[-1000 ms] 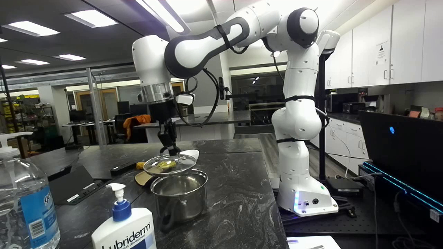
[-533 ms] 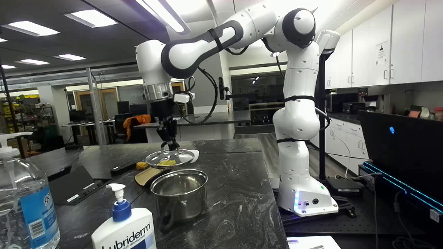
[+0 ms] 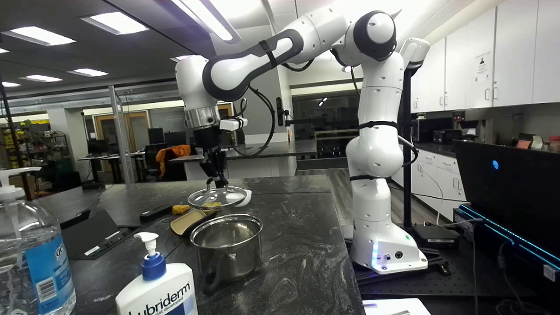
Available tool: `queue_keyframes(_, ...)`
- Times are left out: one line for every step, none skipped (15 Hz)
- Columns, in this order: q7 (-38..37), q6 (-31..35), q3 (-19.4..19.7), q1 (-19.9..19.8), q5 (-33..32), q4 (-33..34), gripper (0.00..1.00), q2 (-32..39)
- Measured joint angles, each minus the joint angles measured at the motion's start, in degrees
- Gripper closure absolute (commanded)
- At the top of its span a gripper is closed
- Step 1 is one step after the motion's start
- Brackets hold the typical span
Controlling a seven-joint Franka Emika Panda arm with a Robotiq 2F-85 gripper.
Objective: Remove the glass lid from the silver pot.
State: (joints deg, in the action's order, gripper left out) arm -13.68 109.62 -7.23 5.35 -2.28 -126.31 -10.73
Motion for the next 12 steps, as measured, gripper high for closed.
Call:
queue_keyframes(0.00, -0.05, 0.12, -0.24, 0.00, 0.00, 0.96, 0.08)
queue_keyframes(0.00, -0.09, 0.28, -0.46, 0.00, 0.00, 0.96, 0.16)
queue_keyframes(0.00, -0.12, 0.51, -0.60, 0.00, 0.00, 0.96, 0.26)
queue_keyframes(0.00, -0.14, 0.75, -0.78, 0.00, 0.00, 0.96, 0.38)
queue_keyframes(0.00, -0.14, 0.97, -0.99, 0.00, 0.00, 0.96, 0.52)
queue_keyframes(0.00, -0.15, 1.19, -1.24, 0.00, -0.01, 0.96, 0.69)
queue_keyframes(0.00, -0.16, 1.43, -1.47, 0.00, -0.03, 0.96, 0.86)
queue_keyframes(0.00, -0.17, 1.63, -1.74, 0.00, -0.12, 0.96, 0.98)
queue_keyframes(0.00, -0.18, 1.87, -1.96, 0.00, -0.25, 0.96, 1.07)
queue_keyframes(0.00, -0.18, 2.12, -2.11, 0.00, -0.41, 0.96, 1.18)
queue_keyframes(0.00, -0.19, 2.37, -2.23, 0.00, -0.55, 0.96, 1.29)
queue_keyframes(0.00, -0.19, 2.54, -2.39, 0.00, -0.72, 0.96, 1.42)
